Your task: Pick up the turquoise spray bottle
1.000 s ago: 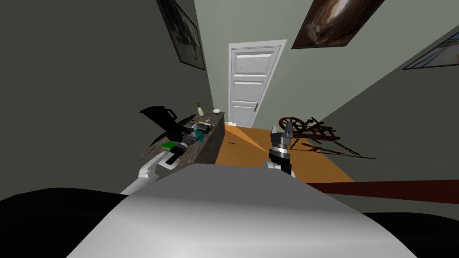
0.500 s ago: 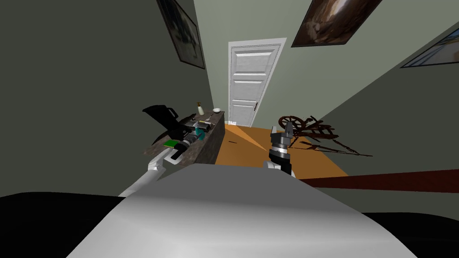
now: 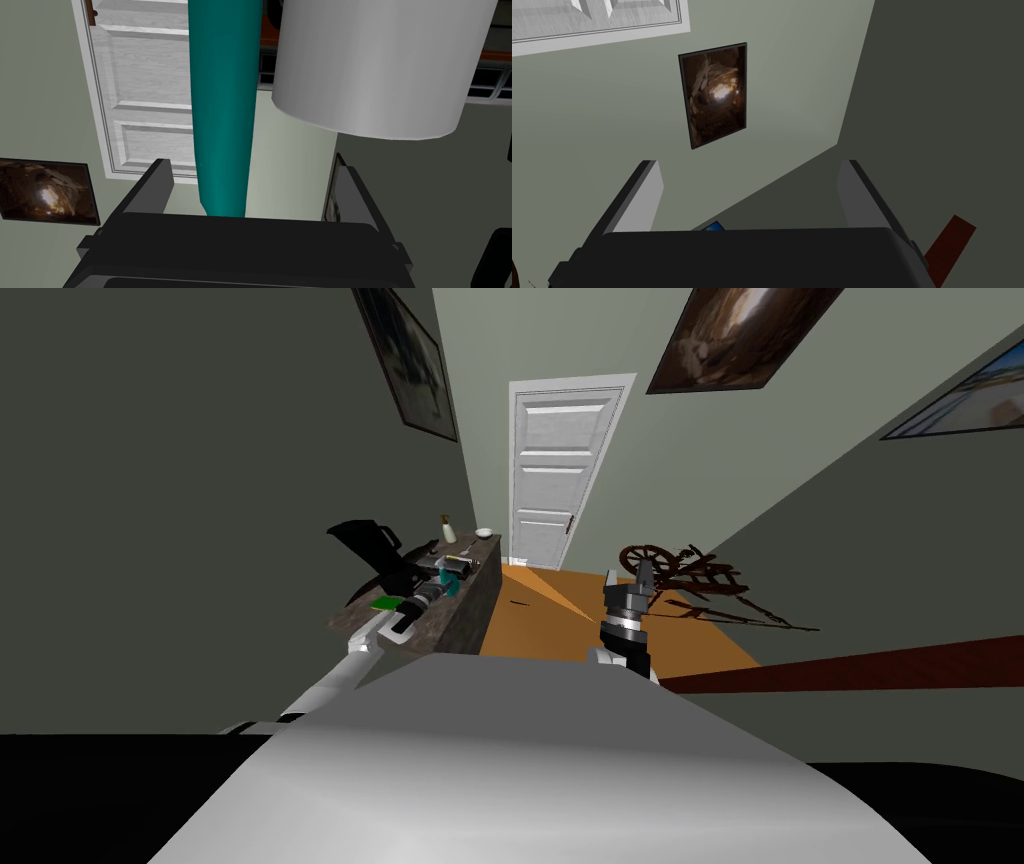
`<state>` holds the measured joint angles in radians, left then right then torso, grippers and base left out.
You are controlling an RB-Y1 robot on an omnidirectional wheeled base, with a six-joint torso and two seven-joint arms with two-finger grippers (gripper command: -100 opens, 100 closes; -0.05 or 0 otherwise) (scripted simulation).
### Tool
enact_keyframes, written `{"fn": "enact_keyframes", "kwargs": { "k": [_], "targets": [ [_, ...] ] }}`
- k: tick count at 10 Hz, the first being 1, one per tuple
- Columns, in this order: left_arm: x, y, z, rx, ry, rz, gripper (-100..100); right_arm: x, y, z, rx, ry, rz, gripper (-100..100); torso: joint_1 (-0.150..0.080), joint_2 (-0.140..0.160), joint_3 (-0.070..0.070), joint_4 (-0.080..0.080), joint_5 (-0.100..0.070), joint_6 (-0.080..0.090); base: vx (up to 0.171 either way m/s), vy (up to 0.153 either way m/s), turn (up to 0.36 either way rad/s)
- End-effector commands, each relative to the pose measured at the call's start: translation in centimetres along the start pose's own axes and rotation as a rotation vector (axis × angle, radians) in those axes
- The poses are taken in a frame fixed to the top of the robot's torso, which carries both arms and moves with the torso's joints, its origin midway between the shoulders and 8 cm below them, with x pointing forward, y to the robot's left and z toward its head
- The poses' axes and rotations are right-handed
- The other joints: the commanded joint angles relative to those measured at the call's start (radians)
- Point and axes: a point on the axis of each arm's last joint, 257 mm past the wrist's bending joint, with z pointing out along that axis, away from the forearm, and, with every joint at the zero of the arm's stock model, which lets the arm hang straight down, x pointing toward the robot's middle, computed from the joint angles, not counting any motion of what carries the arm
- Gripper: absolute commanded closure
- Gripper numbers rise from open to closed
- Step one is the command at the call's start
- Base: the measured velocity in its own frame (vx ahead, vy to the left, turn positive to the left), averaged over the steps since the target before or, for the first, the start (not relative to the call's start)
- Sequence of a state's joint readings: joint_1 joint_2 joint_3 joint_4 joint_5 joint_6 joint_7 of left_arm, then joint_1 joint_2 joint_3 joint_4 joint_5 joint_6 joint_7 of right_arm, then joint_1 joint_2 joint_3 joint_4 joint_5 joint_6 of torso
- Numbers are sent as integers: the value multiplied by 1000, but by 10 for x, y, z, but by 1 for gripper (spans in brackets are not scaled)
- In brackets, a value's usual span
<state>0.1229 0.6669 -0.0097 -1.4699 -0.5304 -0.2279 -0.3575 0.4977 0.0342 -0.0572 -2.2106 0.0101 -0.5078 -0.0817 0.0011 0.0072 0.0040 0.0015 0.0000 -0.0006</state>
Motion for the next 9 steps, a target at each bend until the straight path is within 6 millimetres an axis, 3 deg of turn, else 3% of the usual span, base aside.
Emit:
{"fn": "enact_keyframes", "kwargs": {
  "k": [1,2,3,6,7,9],
  "targets": [
    [-2,8,10,-14,-3,1,-100,0,0,0,0,0,0,0,0,0,0,0,0,0,-45,8,-2],
    [5,13,9,-25,11,-1,-100,0,0,0,0,0,0,0,0,-2,-1,0,0,0,0,0,0],
    [3,4,22,-5,-2,0,-100,0,0,0,0,0,0,0,-1,-5,-3,-1,0,0,-63,4,-16],
    [4,19,34,-34,8,-3,-100,0,0,0,0,0,0,0,0,-2,-1,0,0,0,-52,9,-6],
    [1,7,48,-11,-5,-1,-100,0,0,0,0,0,0,0,0,-4,-2,-1,0,0,-86,22,-17],
    [-8,14,62,-24,-14,-2,-100,0,0,0,0,0,0,0,0,0,0,0,0,0,-71,13,-11]
  ]
}}
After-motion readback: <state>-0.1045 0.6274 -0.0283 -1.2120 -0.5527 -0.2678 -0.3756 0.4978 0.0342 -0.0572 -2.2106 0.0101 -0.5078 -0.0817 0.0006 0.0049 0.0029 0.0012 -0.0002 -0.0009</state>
